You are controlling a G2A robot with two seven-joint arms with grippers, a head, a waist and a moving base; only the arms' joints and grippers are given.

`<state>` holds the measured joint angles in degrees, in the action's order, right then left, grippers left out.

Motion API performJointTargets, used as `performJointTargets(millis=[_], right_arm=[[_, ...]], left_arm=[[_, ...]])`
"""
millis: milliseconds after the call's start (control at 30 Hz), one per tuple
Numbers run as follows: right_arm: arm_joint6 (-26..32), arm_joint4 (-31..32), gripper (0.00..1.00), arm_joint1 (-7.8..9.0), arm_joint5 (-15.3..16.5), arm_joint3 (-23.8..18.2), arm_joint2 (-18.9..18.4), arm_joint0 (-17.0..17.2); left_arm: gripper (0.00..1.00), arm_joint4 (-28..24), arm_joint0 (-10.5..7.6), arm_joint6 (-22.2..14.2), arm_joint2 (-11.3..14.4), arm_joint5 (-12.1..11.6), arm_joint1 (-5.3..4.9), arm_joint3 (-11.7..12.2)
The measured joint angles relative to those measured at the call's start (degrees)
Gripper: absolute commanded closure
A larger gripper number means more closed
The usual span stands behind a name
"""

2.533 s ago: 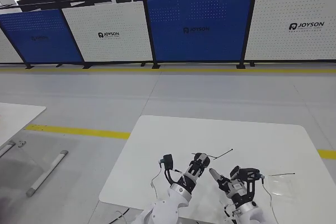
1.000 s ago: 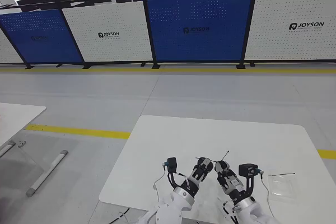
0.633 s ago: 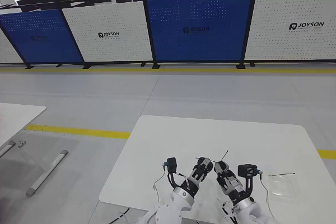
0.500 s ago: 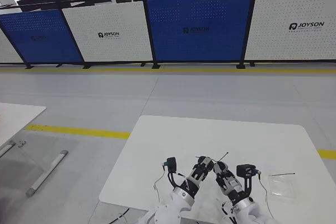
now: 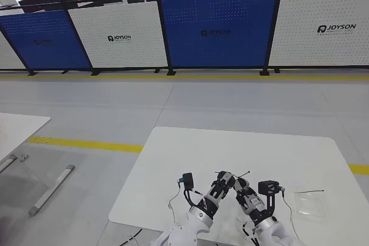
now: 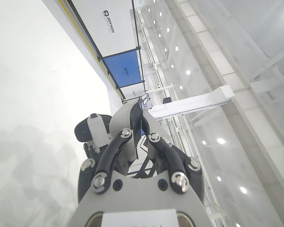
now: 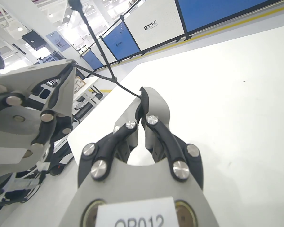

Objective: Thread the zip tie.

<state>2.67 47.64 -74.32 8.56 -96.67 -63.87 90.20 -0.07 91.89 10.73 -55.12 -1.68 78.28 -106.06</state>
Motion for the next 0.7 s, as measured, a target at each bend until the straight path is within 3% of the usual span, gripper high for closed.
performJointTargets(millis=[233,700], right_arm=[[0.26,-0.27,1.0,0.02,0.28,0.31,-0.06,0.08],[0.09,-0.87,1.0,-0.09,0.76,1.57,0.22,-0.55]], left_arm=[[1.0,0.92,1.23,0.0,-0.38,-0.71,-0.22,-2.06],[1.0,2.08,2.63,0.21,-0.59,-1.86,-0.46,-3.91]])
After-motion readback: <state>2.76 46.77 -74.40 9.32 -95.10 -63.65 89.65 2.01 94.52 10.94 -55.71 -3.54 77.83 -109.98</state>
